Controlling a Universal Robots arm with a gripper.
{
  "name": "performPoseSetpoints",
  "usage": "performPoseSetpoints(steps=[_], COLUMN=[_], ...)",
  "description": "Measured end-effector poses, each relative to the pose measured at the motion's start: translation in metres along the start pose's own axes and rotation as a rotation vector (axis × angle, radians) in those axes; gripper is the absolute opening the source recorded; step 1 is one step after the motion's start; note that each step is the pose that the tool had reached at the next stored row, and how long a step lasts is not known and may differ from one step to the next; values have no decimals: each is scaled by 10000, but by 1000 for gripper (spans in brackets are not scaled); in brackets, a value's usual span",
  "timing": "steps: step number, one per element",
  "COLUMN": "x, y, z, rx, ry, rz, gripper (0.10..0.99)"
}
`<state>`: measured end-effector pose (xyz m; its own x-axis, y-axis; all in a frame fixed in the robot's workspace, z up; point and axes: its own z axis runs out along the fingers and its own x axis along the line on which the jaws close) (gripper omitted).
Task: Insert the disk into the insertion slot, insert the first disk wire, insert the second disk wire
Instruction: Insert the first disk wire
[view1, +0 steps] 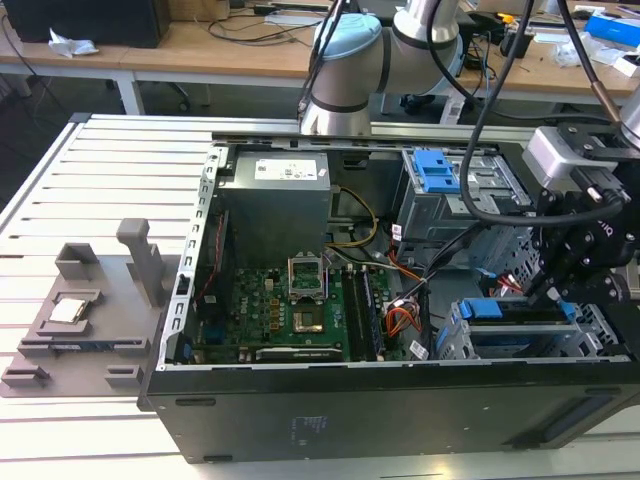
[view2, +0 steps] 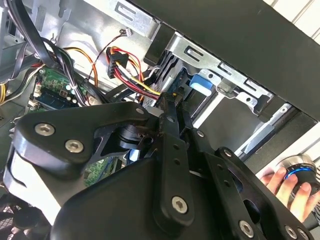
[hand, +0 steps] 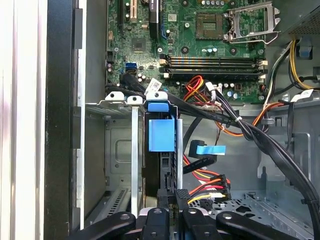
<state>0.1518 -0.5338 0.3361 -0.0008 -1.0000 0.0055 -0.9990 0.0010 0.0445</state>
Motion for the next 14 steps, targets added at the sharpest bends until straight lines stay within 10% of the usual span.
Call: performPoseSetpoints(steps=[11, 14], x=[-4, -12], y=[11, 15], z=[-205, -311], rx=[-6, -6], ry=[5, 4], rz=[3, 3], gripper=[247, 106])
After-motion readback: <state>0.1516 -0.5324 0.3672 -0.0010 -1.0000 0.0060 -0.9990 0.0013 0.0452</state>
